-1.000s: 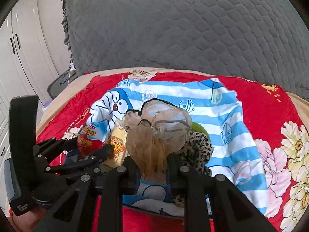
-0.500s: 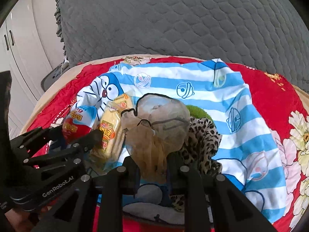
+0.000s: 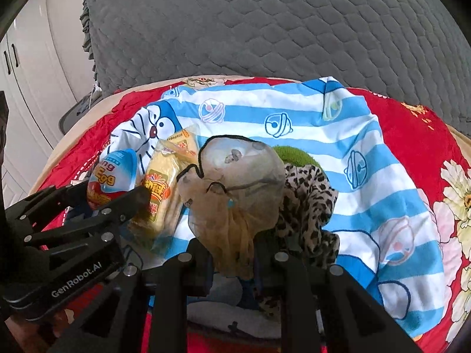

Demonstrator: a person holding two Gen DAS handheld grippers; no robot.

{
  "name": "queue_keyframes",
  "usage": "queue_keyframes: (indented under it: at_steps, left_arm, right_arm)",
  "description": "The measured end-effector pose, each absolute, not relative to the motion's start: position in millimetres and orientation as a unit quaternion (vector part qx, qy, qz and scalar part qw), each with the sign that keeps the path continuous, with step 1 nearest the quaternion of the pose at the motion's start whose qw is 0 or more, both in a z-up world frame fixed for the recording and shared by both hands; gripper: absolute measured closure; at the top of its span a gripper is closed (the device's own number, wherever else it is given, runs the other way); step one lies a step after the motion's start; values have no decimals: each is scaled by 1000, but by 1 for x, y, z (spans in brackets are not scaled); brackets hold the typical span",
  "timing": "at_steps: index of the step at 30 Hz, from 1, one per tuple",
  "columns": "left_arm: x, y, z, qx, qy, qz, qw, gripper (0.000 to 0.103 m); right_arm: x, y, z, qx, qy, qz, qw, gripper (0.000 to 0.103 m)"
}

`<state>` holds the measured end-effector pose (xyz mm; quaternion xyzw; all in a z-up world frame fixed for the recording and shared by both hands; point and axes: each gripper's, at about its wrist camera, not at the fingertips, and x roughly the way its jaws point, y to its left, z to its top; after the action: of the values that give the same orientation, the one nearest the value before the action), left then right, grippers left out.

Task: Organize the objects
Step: 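Carry the egg over the striped shirt while the right tool carries the scrunchie beside it, then lower the egg beside the cakes while the right tool lowers the scrunchie onto the leopard scrunchie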

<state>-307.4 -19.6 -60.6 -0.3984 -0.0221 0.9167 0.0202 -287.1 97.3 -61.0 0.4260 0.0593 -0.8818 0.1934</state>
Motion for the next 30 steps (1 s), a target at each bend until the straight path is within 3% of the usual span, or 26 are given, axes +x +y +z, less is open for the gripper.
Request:
queue_keyframes:
  at_steps: [30]
  left_arm:
    - [-290,-26,-73,-419,-42,907,6,35]
  right_arm:
    - [-276,105,-61,434,64,-880,185,76]
